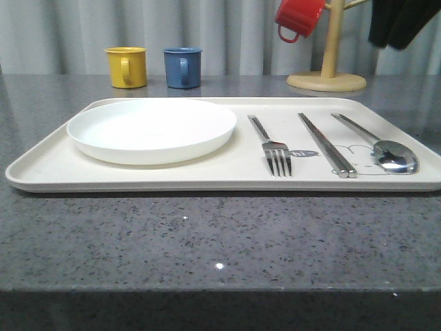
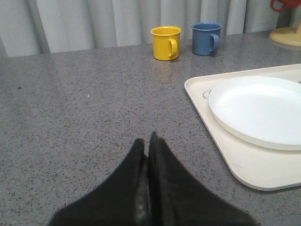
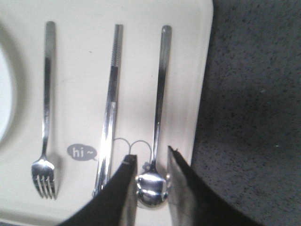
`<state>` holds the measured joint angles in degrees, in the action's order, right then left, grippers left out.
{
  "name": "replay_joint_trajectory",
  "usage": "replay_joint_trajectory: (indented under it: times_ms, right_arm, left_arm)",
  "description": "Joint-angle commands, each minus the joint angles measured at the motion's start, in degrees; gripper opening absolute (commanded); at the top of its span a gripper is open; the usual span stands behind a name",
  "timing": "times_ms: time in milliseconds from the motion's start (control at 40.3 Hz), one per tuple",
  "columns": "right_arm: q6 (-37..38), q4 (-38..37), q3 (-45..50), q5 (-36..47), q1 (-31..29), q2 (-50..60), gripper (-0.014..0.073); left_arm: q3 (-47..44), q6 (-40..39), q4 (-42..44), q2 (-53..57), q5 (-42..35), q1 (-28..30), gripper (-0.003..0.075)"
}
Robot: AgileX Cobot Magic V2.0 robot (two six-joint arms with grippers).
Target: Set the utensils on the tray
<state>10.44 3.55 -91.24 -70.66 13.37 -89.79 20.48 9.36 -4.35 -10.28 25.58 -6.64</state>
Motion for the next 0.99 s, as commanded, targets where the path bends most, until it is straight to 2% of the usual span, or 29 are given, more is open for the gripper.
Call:
replay_joint_trajectory:
  times_ms: [0,99,199,348,522,646,770,969]
  right_arm:
    - [-3.81,0.29,-1.38,-3.34,-0.10,7.31,0.0027]
    - [-4.11,0.29,0.92,-1.57,-0.10,12.91,-0.0076]
    - [-4.32,0.29,6.55,4.36,-0.10,19.84,-0.0069]
    - [-7.29,0.29,20.45,16.91,-0.10,31.16,-0.0069]
    - [-11.97,0.29,41.09,36.08,-0.10,44.41,-0.0069]
    - [-12.12,0.29,54.56,48.25,-0.10,54.72,-0.0069]
    - [-12.12,0.29,64.12,53.12,-0.10,63.36,-0.0069]
    - [-12.12,0.29,68.53,52.62,-0.10,72.90,-0.0069]
  left_arm:
    - [1.53,-0.72,-0.79,-0.62,-4.48,-0.04,-0.0018]
    - [1.53,-0.72,-0.79,-0.62,-4.48,-0.04,-0.0018]
    - [1.53,-0.72,-0.79,-0.62,-4.48,-0.04,-0.0018]
    - [1.53,-0.72,-0.79,-0.62,-4.48,-0.04,-0.0018]
    - [1.53,-0.72,-0.79,-0.62,-4.48,-0.04,-0.0018]
    - [1.53,-0.72,-0.79,-0.62,-4.48,-0.04,-0.0018]
    - [1.53,-0.72,-0.79,-0.62,-4.48,-0.04,-0.0018]
    - [1.53,-0.72,-0.79,-0.62,-4.48,-0.04,-0.0018]
